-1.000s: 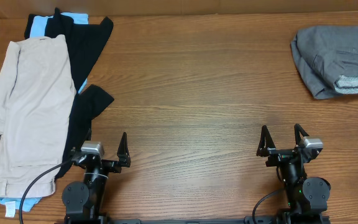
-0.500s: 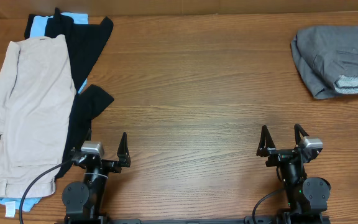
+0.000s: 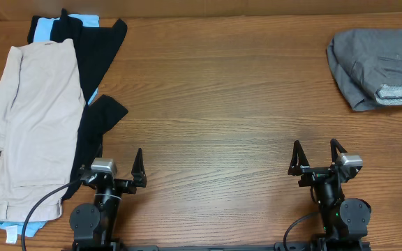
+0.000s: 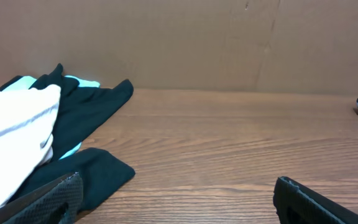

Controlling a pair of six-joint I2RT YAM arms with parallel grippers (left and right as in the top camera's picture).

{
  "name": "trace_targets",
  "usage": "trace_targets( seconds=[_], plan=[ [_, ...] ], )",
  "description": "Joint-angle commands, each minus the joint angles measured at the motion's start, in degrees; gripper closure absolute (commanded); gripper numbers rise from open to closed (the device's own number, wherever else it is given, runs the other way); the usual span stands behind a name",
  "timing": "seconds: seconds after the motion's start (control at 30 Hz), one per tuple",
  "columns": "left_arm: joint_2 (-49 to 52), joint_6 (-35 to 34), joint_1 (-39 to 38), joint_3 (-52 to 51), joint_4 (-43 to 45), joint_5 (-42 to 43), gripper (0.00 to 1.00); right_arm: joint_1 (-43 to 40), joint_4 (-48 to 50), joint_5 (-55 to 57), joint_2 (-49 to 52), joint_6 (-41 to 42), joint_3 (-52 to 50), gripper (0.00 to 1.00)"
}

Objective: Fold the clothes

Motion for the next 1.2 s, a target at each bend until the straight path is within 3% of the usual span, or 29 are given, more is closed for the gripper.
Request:
trace_targets(
  seconds=[0.0,1.17],
  plan=[
    [-0.63,0.02,0.35,-0.24,0.04,0.7,0.0,0.28,0.2,0.55,-0.68,-0.02,-0.61,0.0],
    [-0.63,0.04,0.35,-0.13,1.44,4.26,0.0,0.28,5.03,0.5,-0.68,-0.02,-0.57,0.0]
  ],
)
